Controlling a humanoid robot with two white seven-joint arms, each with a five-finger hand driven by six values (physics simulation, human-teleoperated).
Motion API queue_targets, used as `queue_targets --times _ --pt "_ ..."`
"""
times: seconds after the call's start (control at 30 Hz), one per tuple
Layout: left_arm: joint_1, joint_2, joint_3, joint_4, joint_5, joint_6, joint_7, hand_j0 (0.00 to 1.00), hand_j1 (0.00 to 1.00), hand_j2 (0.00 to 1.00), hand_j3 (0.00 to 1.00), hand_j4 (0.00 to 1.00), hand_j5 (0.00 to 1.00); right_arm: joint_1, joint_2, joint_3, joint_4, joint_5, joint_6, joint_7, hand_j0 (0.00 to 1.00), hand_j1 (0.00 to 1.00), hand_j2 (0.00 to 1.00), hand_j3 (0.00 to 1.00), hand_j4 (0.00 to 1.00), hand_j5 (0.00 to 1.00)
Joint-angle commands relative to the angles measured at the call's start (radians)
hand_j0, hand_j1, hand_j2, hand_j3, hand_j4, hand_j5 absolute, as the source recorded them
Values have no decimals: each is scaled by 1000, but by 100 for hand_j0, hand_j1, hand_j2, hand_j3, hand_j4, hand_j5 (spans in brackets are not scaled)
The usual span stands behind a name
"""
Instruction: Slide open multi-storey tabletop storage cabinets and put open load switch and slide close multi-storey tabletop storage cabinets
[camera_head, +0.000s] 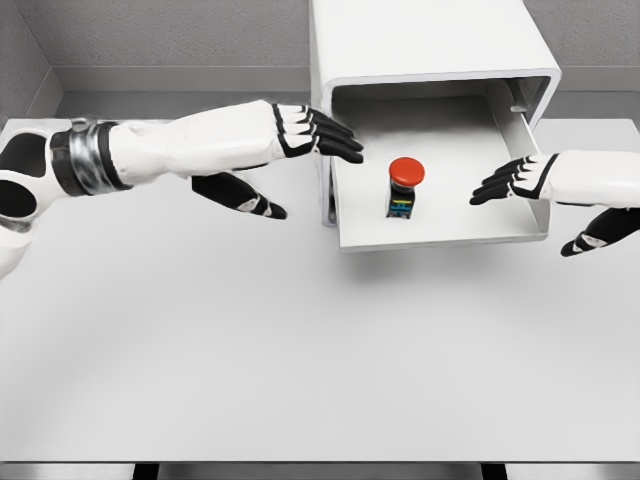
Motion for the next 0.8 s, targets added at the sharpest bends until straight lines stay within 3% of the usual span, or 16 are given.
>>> queue_targets --times 0.0,0.03,0.13,0.27,0.53,0.77 --pt "5 186 5 -55 103 4 3 100 100 100 100 100 100 2 3 0 -1 -8 3 0 100 100 100 100 100 100" --pt "23 233 7 -53 103 4 4 100 100 100 100 100 100 6 22 1 -1 -8 3 0 100 100 100 100 100 100" --pt "57 272 7 -47 102 4 4 100 100 100 100 100 100 8 42 30 1 -9 3 0 100 100 100 100 100 100" --pt "80 270 7 -48 100 4 1 100 100 100 100 100 100 9 85 40 9 -11 3 0 100 100 100 100 100 100" --pt "75 272 8 -50 105 4 0 100 100 100 100 100 100 8 160 27 65 43 3 0 100 100 100 100 100 100" --pt "72 268 8 -52 111 4 -2 100 100 100 100 100 100 6 172 4 104 73 3 0 100 100 100 100 100 100"
